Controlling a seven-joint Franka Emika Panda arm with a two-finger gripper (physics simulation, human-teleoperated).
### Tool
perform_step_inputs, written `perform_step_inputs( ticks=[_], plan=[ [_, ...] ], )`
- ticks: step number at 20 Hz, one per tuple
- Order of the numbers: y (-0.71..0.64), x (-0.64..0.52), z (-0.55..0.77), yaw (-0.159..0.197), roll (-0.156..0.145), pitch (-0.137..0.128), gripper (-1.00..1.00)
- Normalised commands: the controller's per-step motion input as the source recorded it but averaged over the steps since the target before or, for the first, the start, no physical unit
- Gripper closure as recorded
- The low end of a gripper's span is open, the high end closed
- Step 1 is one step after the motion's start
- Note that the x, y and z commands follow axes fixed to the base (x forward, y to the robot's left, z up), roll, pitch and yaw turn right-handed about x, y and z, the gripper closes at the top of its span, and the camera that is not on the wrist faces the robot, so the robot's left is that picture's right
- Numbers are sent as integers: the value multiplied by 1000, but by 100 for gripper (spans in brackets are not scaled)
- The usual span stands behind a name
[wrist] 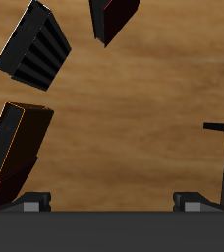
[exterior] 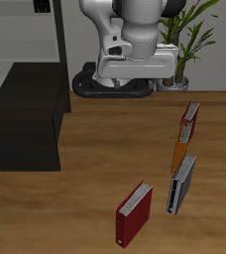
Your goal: Place the striped book in the top region of the shelf
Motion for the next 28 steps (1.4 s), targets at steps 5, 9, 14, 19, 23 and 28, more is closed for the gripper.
perform_step_inputs(
  ticks=[5, 9, 14, 19, 23, 28],
  plan=[
    [318, 253, 174, -22, -4, -5, -100],
    [457, 427, 145, -16, -4, -12, -100],
    [348, 312, 41, -9, 29, 5, -100],
    [394, 536, -57, -20, 21, 1, -100],
    [94, 255, -143, -3, 18, -8, -100],
    [205, 354, -329, -18, 30, 23, -100]
  ],
)
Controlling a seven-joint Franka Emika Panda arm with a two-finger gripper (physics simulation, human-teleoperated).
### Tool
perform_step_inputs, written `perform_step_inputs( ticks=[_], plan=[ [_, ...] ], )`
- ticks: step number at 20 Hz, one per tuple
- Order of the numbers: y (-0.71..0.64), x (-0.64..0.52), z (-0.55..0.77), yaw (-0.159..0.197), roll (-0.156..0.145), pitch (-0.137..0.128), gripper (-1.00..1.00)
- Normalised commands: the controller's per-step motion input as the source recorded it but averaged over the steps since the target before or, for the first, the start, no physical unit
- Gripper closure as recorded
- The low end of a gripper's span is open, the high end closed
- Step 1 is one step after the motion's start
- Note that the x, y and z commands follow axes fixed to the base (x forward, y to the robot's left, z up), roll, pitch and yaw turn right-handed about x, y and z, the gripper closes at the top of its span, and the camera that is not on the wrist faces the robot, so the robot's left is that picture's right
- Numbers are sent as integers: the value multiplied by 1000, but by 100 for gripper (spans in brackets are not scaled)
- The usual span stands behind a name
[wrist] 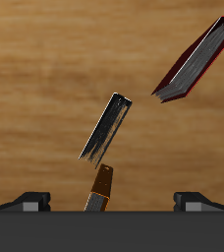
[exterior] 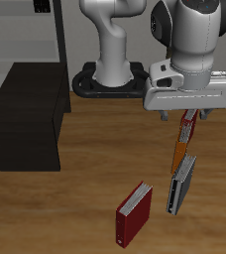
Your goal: Place the striped book in the top region of the shelf
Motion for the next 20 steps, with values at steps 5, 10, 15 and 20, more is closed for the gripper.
perform_step_inputs(
  ticks=[5, 10, 15, 20],
  plan=[
    [136, 221, -363, -16, 21, 28, -100],
    [94, 78, -229, -30, 26, -39, -100],
    [-7, 102, -314, -35, 8, -3, -100],
    [-92, 57, -243, -42, -16, -12, -100]
  ],
)
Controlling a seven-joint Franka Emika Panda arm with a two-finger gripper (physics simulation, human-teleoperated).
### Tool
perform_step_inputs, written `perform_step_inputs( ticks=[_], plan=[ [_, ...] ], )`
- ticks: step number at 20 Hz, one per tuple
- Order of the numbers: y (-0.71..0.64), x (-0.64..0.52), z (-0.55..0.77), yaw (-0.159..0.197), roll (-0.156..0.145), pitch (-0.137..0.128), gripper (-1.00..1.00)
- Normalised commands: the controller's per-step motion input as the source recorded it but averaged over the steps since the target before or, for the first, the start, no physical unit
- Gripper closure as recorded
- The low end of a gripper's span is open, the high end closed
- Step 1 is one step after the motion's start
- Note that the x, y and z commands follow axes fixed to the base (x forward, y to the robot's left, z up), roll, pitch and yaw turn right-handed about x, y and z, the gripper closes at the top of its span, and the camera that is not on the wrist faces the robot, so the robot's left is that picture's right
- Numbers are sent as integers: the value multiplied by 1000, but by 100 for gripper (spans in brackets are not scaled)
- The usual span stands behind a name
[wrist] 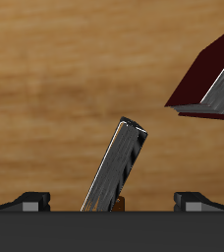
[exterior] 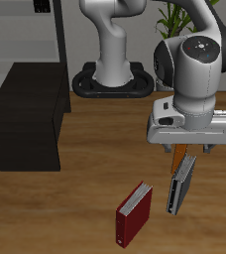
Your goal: Place the striped book in the top region of the shelf
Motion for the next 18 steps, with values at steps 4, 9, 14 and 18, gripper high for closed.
perform_step_inputs(
  ticks=[4, 9, 14, 18],
  plan=[
    [-70, 38, -278, -18, -2, 8, -100],
    [-29, 13, -231, -18, -3, 3, -100],
    [-2, 106, -378, -27, -13, 22, -100],
    [-6, 64, -330, -42, 2, 35, -100]
  ],
)
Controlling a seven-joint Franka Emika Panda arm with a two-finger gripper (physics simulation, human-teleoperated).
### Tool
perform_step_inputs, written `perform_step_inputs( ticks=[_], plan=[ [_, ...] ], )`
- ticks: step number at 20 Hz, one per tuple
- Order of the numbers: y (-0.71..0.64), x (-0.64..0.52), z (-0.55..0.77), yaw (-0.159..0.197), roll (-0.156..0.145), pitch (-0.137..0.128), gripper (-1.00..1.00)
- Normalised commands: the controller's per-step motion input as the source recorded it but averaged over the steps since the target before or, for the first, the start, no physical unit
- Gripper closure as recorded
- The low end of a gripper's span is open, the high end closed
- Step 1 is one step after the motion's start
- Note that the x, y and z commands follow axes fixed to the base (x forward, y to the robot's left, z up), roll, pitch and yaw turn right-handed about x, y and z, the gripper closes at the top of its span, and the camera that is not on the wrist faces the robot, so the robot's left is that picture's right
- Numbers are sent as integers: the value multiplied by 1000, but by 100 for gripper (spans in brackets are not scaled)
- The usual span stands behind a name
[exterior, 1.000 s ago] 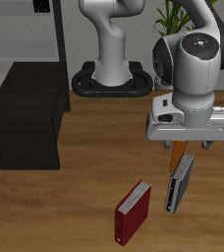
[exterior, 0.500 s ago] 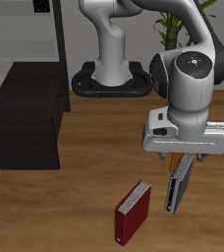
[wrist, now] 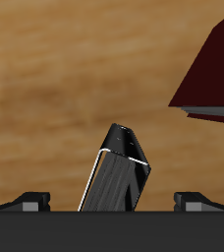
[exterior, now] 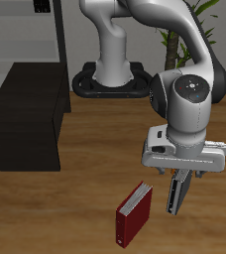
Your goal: Place the striped book in the top region of the shelf
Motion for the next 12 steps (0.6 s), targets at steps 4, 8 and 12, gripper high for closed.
perform_step_inputs(
  ticks=[4, 8, 12],
  plan=[
    [7, 9, -325, -43, 17, 31, -100],
    [21, 25, -156, -29, 52, 25, 100],
    [-17, -50, -46, -20, -11, -7, 100]
  ],
)
